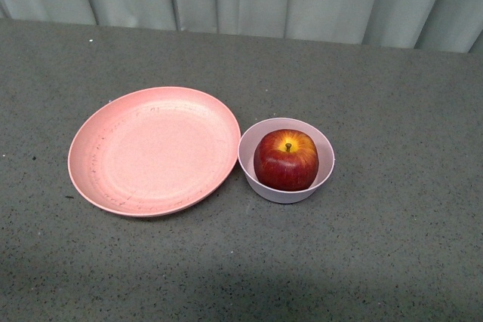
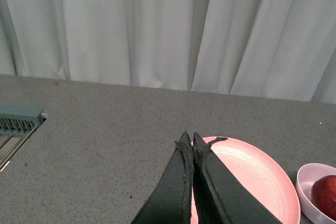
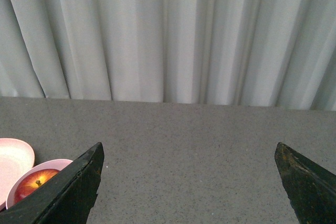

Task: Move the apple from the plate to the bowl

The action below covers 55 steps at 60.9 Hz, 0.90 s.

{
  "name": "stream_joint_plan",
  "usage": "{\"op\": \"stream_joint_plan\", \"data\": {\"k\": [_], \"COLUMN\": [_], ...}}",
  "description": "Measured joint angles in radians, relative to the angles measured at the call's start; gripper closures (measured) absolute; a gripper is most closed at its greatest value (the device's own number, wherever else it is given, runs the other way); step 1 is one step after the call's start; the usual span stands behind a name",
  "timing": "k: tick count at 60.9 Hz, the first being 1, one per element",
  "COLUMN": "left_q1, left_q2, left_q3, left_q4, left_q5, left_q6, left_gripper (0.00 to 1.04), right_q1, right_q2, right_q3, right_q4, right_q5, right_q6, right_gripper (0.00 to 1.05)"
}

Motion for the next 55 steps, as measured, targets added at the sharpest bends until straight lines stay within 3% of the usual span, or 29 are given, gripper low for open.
{"op": "stream_joint_plan", "data": {"k": [43, 48, 55], "left_q1": [0.000, 0.000, 0.000], "left_q2": [-0.272, -0.375, -0.441], "left_q3": [0.000, 0.000, 0.000], "left_q4": [-0.269, -0.405, -0.444], "left_q5": [0.000, 0.001, 0.000], "left_q6": [0.000, 0.000, 0.000], "left_gripper": [1.01, 1.01, 1.01], "right_q1": [0.000, 0.000, 0.000], "right_q2": [0.000, 0.000, 0.000], "right_q3": [0.000, 0.000, 0.000], "right_q4": [0.000, 0.000, 0.000], "right_q5": [0.000, 0.000, 0.000], "right_q6": [0.000, 0.000, 0.000], "right_gripper": [0.09, 0.09, 0.09]}}
